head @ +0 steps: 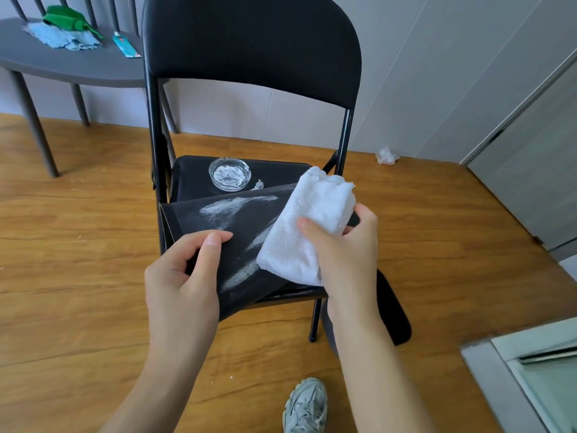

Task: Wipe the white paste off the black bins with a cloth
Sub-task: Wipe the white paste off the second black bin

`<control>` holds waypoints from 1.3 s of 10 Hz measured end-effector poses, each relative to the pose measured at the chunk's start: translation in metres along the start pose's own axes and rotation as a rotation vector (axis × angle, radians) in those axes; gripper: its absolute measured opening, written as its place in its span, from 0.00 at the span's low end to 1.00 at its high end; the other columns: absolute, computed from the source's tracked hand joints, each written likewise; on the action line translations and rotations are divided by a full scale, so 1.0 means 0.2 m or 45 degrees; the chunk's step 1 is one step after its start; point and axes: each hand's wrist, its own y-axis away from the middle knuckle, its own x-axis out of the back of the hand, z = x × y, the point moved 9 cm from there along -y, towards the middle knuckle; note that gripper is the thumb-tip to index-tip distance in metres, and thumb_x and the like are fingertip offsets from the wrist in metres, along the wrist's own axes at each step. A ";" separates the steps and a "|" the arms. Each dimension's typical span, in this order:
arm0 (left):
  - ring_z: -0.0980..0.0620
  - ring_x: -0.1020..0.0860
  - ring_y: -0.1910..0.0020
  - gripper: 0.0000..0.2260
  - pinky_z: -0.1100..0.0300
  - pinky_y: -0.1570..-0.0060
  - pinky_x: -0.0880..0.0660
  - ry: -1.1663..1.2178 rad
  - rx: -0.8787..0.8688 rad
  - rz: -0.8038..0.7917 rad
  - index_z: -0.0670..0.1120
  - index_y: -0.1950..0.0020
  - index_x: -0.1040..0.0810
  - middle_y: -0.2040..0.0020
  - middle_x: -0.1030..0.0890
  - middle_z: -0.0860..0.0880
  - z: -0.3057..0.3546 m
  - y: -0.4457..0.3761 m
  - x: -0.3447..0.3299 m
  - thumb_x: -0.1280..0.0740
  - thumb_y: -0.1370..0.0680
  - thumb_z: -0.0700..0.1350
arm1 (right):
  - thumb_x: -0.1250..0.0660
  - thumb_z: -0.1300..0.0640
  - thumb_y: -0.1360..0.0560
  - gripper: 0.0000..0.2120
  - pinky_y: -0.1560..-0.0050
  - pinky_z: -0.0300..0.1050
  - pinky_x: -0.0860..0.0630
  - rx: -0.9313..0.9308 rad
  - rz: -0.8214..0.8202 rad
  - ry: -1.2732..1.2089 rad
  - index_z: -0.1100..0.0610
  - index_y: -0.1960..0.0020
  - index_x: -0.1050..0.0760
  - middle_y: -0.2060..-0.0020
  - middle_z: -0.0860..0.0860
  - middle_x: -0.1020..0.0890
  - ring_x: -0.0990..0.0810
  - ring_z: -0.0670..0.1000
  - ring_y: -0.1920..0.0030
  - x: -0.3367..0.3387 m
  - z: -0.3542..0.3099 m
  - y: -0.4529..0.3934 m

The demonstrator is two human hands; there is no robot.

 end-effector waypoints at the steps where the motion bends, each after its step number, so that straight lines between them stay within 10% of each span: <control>1: 0.67 0.23 0.59 0.10 0.76 0.62 0.31 0.006 0.010 0.003 0.50 0.54 0.16 0.59 0.17 0.63 0.00 -0.01 0.00 0.37 0.19 0.42 | 0.25 0.56 0.33 0.35 0.47 0.55 0.22 0.014 -0.099 0.006 0.51 0.30 0.37 0.43 0.47 0.24 0.23 0.50 0.43 -0.05 -0.03 -0.02; 4: 0.69 0.23 0.53 0.11 0.78 0.57 0.32 -0.034 -0.032 -0.040 0.51 0.51 0.17 0.54 0.18 0.66 0.02 0.00 0.00 0.38 0.18 0.42 | 0.38 0.71 0.29 0.34 0.50 0.48 0.25 0.101 -0.413 0.094 0.44 0.29 0.37 0.38 0.46 0.24 0.24 0.49 0.43 0.01 -0.13 -0.10; 7: 0.74 0.31 0.38 0.22 0.77 0.42 0.33 -0.025 -0.105 0.003 0.53 0.25 0.35 0.38 0.29 0.73 0.04 -0.01 0.01 0.39 0.18 0.39 | 0.53 0.28 0.28 0.39 0.61 0.40 0.35 1.014 -0.091 1.284 0.44 0.23 0.54 0.44 0.51 0.26 0.22 0.51 0.51 -0.20 -0.27 -0.02; 8: 0.83 0.35 0.41 0.29 0.81 0.43 0.36 0.019 -0.037 0.014 0.50 0.20 0.49 0.48 0.38 0.88 0.01 -0.01 0.00 0.39 0.18 0.39 | 0.52 0.22 0.34 0.47 0.66 0.40 0.36 1.168 -0.109 1.385 0.47 0.23 0.54 0.45 0.53 0.27 0.22 0.52 0.54 -0.23 -0.27 0.01; 9: 0.79 0.29 0.44 0.26 0.79 0.47 0.31 0.027 -0.083 -0.008 0.63 0.28 0.42 0.49 0.30 0.84 0.03 0.00 -0.02 0.40 0.18 0.38 | 0.51 0.22 0.35 0.48 0.67 0.40 0.37 1.210 -0.152 1.466 0.50 0.23 0.51 0.46 0.53 0.28 0.23 0.52 0.53 -0.23 -0.27 0.01; 11: 0.59 0.20 0.45 0.18 0.64 0.48 0.23 0.079 -0.081 -0.057 0.50 0.31 0.28 0.45 0.18 0.57 0.02 -0.01 -0.02 0.40 0.19 0.37 | 0.45 0.43 0.22 0.23 0.75 0.33 0.49 1.515 -0.151 1.372 0.57 0.39 0.24 0.64 0.53 0.24 0.25 0.53 0.71 -0.23 -0.34 0.03; 13: 0.57 0.18 0.51 0.10 0.61 0.54 0.25 0.129 0.076 -0.066 0.53 0.48 0.21 0.53 0.16 0.56 -0.03 -0.02 -0.03 0.39 0.18 0.40 | 0.48 0.48 0.19 0.17 0.74 0.33 0.47 1.179 -0.062 1.339 0.52 0.33 0.33 0.54 0.53 0.20 0.24 0.56 0.67 -0.16 -0.34 -0.08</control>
